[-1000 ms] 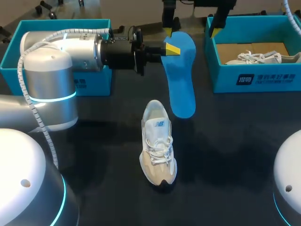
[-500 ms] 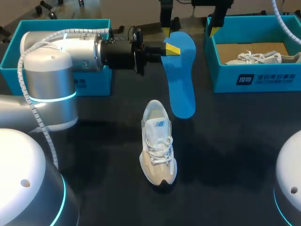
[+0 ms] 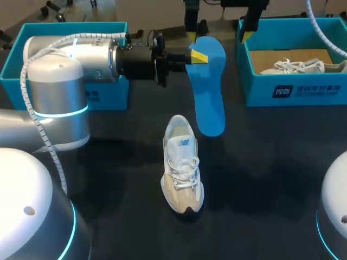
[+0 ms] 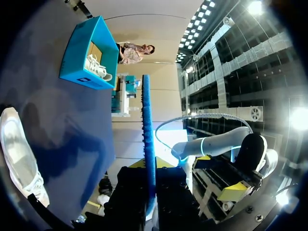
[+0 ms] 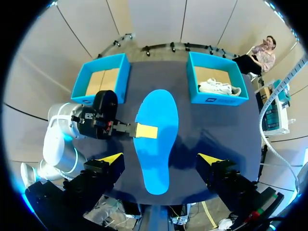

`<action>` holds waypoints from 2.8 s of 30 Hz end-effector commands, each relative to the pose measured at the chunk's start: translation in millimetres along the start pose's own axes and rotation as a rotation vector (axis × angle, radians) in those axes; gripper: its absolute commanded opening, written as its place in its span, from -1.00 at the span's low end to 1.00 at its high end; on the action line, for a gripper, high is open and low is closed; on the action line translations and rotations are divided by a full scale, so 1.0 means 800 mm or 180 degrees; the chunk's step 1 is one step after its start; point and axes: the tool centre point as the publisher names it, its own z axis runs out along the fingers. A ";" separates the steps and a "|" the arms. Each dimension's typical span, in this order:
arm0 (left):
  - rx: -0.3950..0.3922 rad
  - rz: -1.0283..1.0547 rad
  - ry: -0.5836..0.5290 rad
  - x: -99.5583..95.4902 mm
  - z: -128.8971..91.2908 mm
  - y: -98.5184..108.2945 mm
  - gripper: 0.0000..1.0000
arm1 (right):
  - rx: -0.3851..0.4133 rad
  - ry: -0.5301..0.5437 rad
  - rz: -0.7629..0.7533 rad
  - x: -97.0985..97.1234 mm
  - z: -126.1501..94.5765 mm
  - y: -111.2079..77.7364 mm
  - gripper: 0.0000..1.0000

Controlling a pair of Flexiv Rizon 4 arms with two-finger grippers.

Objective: Take the shoe out of the shoebox, open the shoe tongue, remove and reinsert the insole, then place the shoe into the shoebox

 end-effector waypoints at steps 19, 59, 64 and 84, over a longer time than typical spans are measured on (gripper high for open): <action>-0.0004 -0.0003 -0.0012 0.000 0.001 0.000 -1.00 | -0.0168 0.0363 0.0231 -0.032 0.004 -0.015 1.00; -0.0004 -0.0003 -0.0012 0.000 0.001 0.000 -1.00 | -0.0501 0.1940 -0.0118 -0.101 0.001 -0.032 1.00; -0.0004 -0.0003 -0.0012 0.000 0.001 0.000 -1.00 | -0.0539 0.2205 -0.0111 -0.108 0.005 -0.033 1.00; -0.0004 -0.0003 -0.0012 0.000 0.001 0.000 -1.00 | -0.0570 0.3063 -0.0133 -0.118 0.037 -0.042 1.00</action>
